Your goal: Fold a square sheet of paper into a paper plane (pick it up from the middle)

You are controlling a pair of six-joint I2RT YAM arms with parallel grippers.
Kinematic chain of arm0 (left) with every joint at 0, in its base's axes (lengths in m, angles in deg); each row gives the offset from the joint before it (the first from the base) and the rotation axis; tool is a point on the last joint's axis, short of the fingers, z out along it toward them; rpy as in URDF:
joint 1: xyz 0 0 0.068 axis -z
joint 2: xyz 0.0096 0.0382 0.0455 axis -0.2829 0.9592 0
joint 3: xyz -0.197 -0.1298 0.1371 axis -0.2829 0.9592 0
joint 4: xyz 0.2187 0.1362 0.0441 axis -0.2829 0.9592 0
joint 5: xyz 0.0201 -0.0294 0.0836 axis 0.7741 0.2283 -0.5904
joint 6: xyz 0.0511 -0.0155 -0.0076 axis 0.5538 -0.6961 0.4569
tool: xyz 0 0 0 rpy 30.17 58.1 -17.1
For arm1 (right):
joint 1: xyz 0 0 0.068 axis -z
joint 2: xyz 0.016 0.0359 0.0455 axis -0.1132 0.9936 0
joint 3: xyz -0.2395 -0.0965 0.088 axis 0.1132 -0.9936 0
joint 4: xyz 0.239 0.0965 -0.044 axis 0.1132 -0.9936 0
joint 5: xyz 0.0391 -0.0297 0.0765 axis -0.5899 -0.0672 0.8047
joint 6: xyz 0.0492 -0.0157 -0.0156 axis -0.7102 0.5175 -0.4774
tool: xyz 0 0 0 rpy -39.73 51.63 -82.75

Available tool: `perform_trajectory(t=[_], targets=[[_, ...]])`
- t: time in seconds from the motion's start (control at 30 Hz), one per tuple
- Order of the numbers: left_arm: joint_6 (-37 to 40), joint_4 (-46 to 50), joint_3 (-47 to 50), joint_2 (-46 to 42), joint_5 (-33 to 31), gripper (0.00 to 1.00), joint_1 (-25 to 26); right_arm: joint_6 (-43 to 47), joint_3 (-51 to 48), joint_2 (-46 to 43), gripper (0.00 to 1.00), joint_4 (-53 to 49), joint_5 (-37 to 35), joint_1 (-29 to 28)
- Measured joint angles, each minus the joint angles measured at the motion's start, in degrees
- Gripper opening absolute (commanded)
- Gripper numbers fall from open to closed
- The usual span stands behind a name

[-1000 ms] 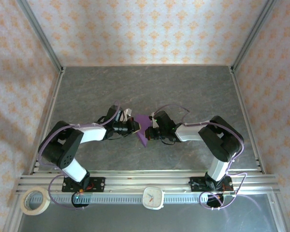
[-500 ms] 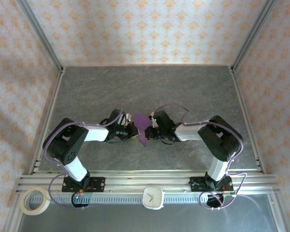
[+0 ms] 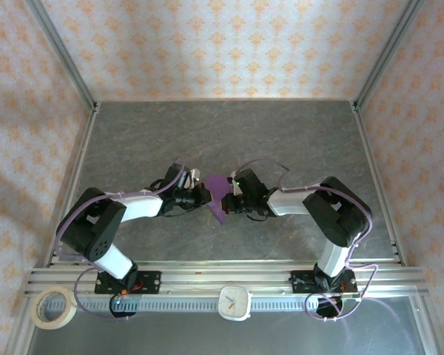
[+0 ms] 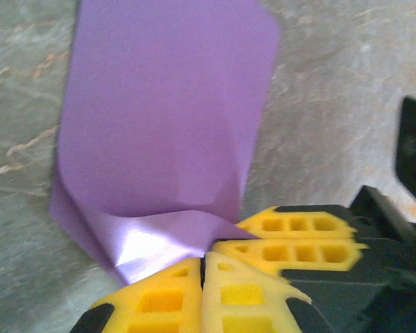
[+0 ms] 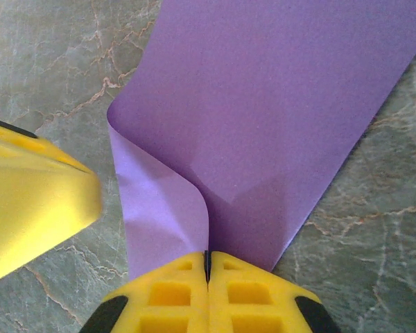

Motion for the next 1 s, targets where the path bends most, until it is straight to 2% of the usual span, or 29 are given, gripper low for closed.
perform_trajectory(t=[0.4, 0.43, 0.57, 0.67, 0.77, 0.83, 0.93, 1.0], targets=[[2.10, 0.09, -2.01, 6.88, 0.15, 0.00, 0.00, 0.22, 1.03, 0.09, 0.03, -1.79, 0.04, 0.00], [2.21, -0.20, -1.79, 6.86, -0.04, 0.00, 0.00, 0.22, 1.22, 0.11, 0.05, -2.03, 0.11, 0.00], [2.27, -3.54, 0.00, 6.64, -0.28, 0.00, 0.00, -0.42, 2.62, 0.02, 0.29, -4.13, 0.66, 0.00], [1.33, -6.14, 1.22, 6.64, -0.22, 0.00, 0.00, -0.81, 4.00, -1.05, 0.38, -6.14, -0.04, 0.04], [0.31, -7.76, 2.08, 6.43, -0.46, 0.00, 0.00, -1.99, 4.55, -4.26, 0.43, -8.31, -1.46, 0.42], [-0.13, -8.20, 2.32, 6.32, -0.70, 0.00, 0.00, -3.08, 4.61, -6.71, 0.39, -9.16, -1.36, 0.79], [-0.33, -8.72, 2.60, 6.23, -1.05, 0.00, 0.04, -6.19, 4.96, -8.37, 0.20, -9.11, 2.05, 1.11], [-0.33, -8.74, 2.62, 6.21, -1.22, 0.00, 0.26, -8.55, 5.03, -7.87, 0.12, -9.16, 5.16, 1.11]])
